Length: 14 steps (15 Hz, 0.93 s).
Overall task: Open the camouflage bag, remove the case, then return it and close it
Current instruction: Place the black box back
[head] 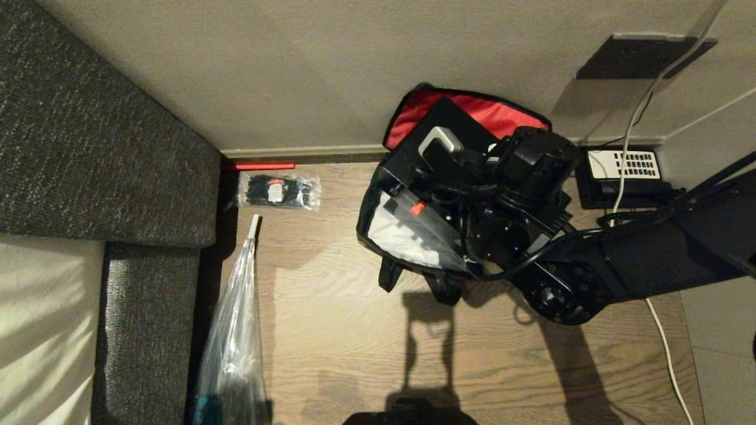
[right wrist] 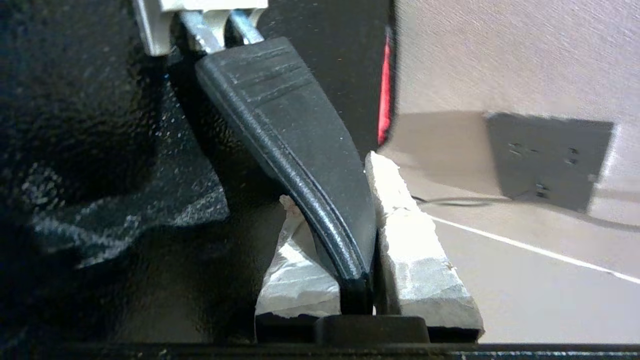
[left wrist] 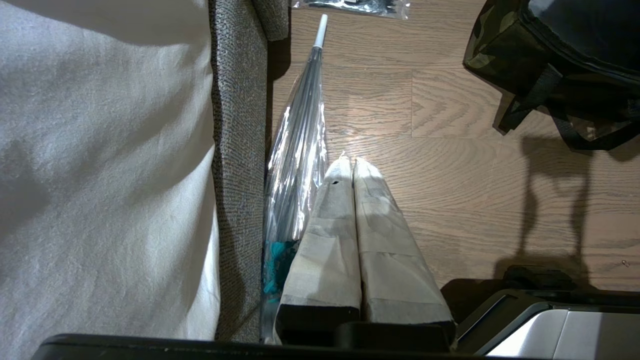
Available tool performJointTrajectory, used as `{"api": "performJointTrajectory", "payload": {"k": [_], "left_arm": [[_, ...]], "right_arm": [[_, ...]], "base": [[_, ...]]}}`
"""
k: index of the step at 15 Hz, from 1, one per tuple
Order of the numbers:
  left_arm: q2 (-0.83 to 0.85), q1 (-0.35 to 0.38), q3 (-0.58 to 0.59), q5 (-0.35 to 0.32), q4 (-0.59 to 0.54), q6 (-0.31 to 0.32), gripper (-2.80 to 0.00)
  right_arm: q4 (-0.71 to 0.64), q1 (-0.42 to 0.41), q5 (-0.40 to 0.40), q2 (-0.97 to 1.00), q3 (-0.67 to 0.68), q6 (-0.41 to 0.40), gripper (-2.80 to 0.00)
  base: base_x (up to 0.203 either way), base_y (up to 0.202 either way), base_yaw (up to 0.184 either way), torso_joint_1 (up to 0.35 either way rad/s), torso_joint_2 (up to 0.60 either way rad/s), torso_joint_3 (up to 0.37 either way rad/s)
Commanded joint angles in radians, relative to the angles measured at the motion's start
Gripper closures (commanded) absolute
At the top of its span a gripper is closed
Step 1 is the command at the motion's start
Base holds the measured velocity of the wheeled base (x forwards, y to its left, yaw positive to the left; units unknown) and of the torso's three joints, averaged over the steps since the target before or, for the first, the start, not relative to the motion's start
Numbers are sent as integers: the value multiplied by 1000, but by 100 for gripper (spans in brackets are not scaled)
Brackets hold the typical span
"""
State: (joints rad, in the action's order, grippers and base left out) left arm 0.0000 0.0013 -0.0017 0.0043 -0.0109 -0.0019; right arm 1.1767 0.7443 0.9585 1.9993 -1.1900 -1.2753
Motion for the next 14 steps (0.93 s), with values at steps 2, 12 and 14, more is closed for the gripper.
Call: {"api": "performJointTrajectory", "payload": {"k": [2,12,14], "left_arm": [[-3,0,0,0,0,0,0],[-3,0,0,0,0,0,0],[-3,0,0,0,0,-1,0]], "right_arm": [[-12,4,-21,13,0,0,0],[-178,4,-97,7,25,172,0],[-189,4,-98,1,39,174,0]], "base": [[0,0,0,0,0,0],[0,0,0,0,0,0],[0,0,0,0,0,0]]}}
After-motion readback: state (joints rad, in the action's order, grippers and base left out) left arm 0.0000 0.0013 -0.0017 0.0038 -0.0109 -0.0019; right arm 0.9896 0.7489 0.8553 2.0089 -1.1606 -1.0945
